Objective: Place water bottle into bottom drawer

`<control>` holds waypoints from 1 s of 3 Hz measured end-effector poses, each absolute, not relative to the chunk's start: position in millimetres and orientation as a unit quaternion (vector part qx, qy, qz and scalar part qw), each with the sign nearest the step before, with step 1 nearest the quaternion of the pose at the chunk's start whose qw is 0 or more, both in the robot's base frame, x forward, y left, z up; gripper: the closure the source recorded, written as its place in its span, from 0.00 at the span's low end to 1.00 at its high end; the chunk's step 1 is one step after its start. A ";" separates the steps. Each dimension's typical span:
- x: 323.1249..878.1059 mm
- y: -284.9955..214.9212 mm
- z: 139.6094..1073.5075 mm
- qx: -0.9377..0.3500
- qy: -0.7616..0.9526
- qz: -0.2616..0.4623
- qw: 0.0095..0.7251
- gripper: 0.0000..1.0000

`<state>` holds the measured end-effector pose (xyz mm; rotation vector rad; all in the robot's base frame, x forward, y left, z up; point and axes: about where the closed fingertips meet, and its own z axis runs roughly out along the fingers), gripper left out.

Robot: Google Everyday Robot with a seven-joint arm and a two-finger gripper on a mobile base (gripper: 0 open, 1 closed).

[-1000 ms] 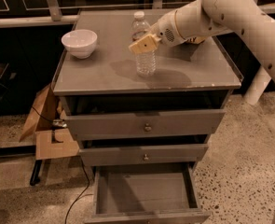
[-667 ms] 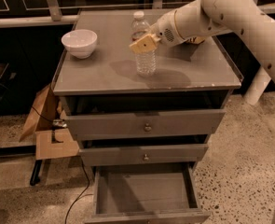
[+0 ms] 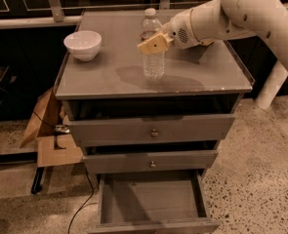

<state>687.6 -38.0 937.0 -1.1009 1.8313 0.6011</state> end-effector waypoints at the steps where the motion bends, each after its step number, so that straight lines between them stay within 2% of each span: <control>1: 657.8 -47.3 959.4 -0.428 0.736 0.257 0.458 1.00; 2: 608.8 -57.6 984.4 -0.439 0.712 0.288 0.467 1.00; 3: 608.8 -57.6 984.4 -0.439 0.712 0.288 0.467 1.00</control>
Offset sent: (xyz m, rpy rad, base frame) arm -0.1423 -0.0342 0.0771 0.1585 -0.0385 0.1456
